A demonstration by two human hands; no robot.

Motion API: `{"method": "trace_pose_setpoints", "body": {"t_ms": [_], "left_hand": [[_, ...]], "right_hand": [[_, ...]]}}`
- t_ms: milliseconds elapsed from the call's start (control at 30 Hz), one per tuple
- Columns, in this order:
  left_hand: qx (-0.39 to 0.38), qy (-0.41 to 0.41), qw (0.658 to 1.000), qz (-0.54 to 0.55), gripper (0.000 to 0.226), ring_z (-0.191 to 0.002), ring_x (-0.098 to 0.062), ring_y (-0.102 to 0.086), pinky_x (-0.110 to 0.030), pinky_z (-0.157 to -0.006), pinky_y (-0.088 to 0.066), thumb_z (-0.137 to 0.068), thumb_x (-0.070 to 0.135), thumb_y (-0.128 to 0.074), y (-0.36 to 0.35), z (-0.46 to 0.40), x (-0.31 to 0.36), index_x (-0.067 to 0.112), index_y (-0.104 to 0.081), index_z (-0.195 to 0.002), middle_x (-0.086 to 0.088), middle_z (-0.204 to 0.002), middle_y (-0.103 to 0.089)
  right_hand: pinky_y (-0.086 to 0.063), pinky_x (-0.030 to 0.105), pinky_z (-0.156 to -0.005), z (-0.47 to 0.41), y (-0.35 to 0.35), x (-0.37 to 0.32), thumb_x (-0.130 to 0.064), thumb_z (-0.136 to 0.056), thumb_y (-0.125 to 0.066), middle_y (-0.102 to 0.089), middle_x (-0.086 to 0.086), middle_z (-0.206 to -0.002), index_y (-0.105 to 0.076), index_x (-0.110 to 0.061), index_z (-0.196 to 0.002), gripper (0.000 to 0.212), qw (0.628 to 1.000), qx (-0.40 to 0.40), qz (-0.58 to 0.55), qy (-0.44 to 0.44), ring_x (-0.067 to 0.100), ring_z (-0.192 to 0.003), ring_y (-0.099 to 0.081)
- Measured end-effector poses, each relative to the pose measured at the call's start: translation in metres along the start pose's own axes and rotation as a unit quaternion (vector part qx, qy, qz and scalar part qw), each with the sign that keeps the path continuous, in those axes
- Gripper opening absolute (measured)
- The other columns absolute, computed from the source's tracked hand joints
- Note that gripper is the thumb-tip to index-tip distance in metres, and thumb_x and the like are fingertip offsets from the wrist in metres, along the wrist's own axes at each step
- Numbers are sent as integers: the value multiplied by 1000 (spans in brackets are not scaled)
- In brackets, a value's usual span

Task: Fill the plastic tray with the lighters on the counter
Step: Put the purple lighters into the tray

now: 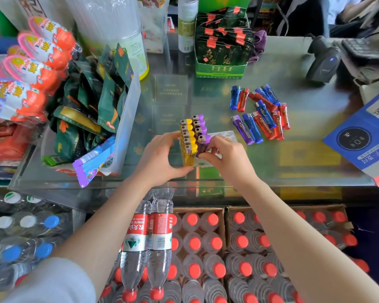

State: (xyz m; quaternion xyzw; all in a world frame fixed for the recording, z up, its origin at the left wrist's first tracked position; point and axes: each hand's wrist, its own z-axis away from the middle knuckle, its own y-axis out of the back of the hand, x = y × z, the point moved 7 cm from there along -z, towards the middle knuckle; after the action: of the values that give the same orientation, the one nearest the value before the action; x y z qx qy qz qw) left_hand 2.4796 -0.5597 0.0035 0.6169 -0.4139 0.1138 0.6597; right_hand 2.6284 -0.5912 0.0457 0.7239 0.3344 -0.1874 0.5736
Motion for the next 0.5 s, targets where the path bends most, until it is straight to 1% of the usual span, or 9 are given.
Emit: {"method": "trace_pose_setpoints", "body": {"t_ms": [100, 133, 200, 233, 333, 367, 400, 467, 500], "left_hand": [[-2, 3, 1000, -5, 63, -103, -14, -50, -43, -90, -44, -62, 54, -70, -1, 0, 0, 31, -52, -117, 11, -112, -60], [-4, 5, 1000, -6, 62, -104, -14, -50, -43, -90, -44, -62, 54, -70, -1, -1, -1, 31, -52, -117, 11, -112, -60], [-8, 6, 1000, -7, 62, -105, -14, -51, -44, -91, -44, -62, 54, -70, -1, -1, -2, 31, -53, -116, 12, -112, -60], [-10, 6, 1000, -7, 62, -105, -14, -51, -44, -91, -43, -61, 54, -70, -2, -1, -2, 30, -53, -116, 12, -113, -60], [-9, 5, 1000, -5, 65, -106, -14, -52, -43, -92, -44, -61, 54, -70, -1, -1, -2, 29, -52, -118, 11, -114, -60], [-7, 6, 1000, -5, 66, -106, -14, -52, -43, -91, -44, -60, 53, -71, -1, -1, -2, 29, -52, -118, 11, -114, -60], [-5, 6, 1000, -6, 66, -106, -14, -52, -42, -91, -44, -61, 52, -72, -1, -1, -3, 28, -52, -118, 11, -114, -60], [-6, 4, 1000, -7, 65, -105, -14, -53, -41, -90, -45, -61, 52, -73, -1, -2, -4, 29, -52, -117, 11, -113, -60], [-8, 4, 1000, -7, 64, -105, -14, -53, -41, -89, -45, -61, 53, -73, -2, -3, -5, 30, -53, -117, 12, -112, -60]], "right_hand": [[-34, 7, -56, 3, -4, 2, -7, -76, -69, -41, -10, -65, -52, -1, -71, 19, 1000, -10, -11, 6, 2, -57, -37], [-34, 9, -55, 4, -5, 6, -9, -77, -68, -42, -8, -64, -52, 0, -71, 19, 1000, -16, -14, -6, 3, -56, -38], [-32, 17, -53, 4, -6, 13, -14, -78, -68, -51, 2, -66, -58, 2, -78, 19, 999, -34, -12, -26, 12, -55, -40], [-32, 19, -53, 3, -5, 15, -16, -79, -68, -52, 3, -67, -61, 0, -80, 17, 999, -41, -10, -30, 14, -55, -42], [-36, 10, -55, -4, -2, 8, -11, -79, -67, -48, -6, -67, -63, -1, -83, 12, 998, -59, -4, -7, 7, -55, -42], [-36, 10, -55, -6, -2, 5, -10, -80, -66, -50, -3, -69, -62, 1, -83, 12, 998, -68, 9, 5, 11, -56, -44], [-36, 14, -56, -7, -5, 3, -10, -80, -65, -55, 3, -73, -60, 3, -83, 14, 996, -81, 30, 20, 19, -60, -48], [-42, 32, -60, -8, -12, 2, -11, -82, -63, -62, 16, -83, -59, 5, -86, 16, 992, -94, 77, 39, 32, -72, -55], [-41, 33, -60, -7, -13, 1, -11, -82, -63, -63, 19, -84, -60, 4, -86, 16, 991, -85, 97, 42, 34, -74, -57]]}}
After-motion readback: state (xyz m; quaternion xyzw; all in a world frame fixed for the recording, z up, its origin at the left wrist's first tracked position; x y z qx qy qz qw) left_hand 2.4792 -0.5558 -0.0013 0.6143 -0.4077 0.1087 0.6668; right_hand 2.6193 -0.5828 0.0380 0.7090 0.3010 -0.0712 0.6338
